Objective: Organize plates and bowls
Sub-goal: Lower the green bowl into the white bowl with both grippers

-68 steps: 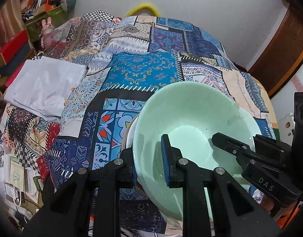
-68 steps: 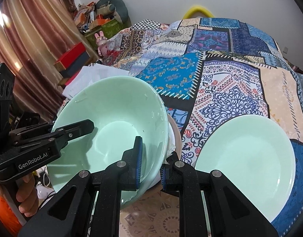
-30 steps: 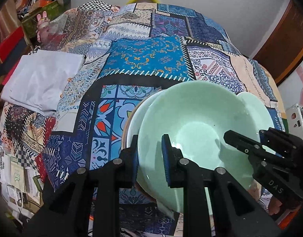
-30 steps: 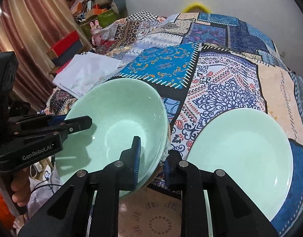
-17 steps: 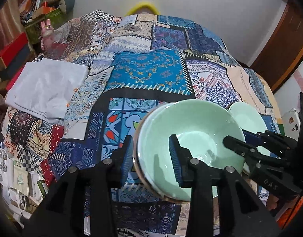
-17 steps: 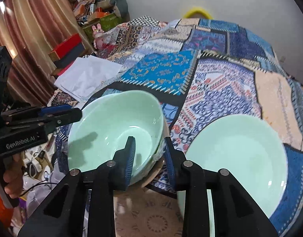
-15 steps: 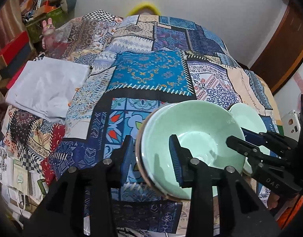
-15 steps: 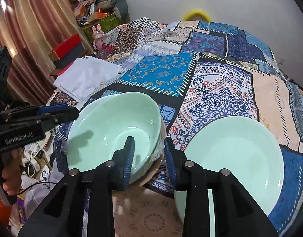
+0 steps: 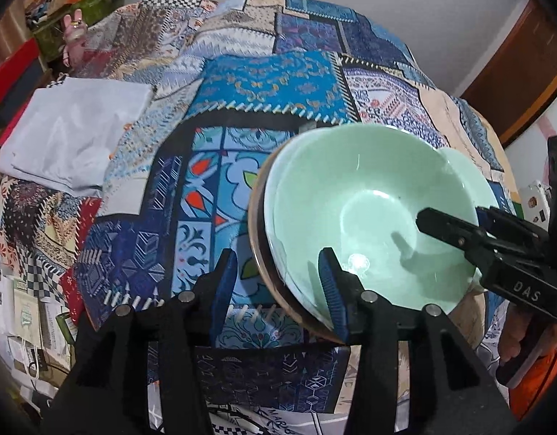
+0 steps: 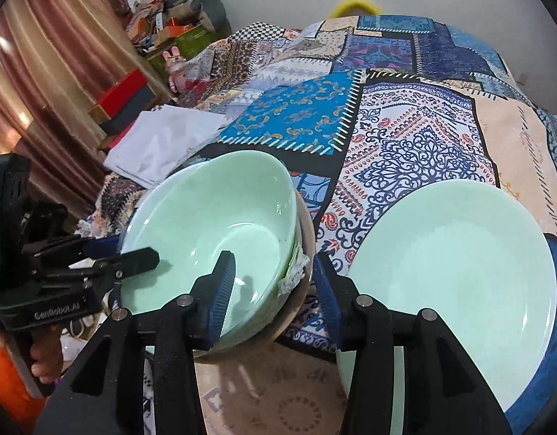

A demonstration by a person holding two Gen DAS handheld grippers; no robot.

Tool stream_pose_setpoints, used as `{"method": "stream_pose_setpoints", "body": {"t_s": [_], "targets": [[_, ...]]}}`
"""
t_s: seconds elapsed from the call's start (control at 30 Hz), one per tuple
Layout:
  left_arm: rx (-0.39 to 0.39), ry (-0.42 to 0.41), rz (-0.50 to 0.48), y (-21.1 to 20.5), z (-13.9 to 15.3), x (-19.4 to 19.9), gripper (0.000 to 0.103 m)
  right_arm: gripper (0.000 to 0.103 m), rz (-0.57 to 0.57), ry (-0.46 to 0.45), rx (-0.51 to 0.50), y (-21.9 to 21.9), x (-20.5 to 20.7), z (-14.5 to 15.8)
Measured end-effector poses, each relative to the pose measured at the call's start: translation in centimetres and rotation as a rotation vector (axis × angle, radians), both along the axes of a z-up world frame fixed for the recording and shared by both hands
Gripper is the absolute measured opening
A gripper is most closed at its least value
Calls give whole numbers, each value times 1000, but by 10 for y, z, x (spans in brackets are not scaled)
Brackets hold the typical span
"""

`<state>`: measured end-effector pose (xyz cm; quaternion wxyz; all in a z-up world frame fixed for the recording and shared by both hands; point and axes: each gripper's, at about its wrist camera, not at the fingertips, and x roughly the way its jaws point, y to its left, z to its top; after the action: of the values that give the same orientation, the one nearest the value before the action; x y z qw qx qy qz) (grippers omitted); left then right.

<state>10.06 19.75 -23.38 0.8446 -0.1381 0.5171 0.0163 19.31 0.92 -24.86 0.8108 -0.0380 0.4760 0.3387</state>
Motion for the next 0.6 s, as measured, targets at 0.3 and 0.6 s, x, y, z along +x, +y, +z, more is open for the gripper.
{"method": "stream_pose_setpoints", "body": {"t_s": [0.3,0.6], "targets": [[-22,15,6,1,-13,5,46,40,9,115,10,7,7,-26],[-56,23,-2,0,-23,13,41,40,-1,111,14,10,6,-29]]}}
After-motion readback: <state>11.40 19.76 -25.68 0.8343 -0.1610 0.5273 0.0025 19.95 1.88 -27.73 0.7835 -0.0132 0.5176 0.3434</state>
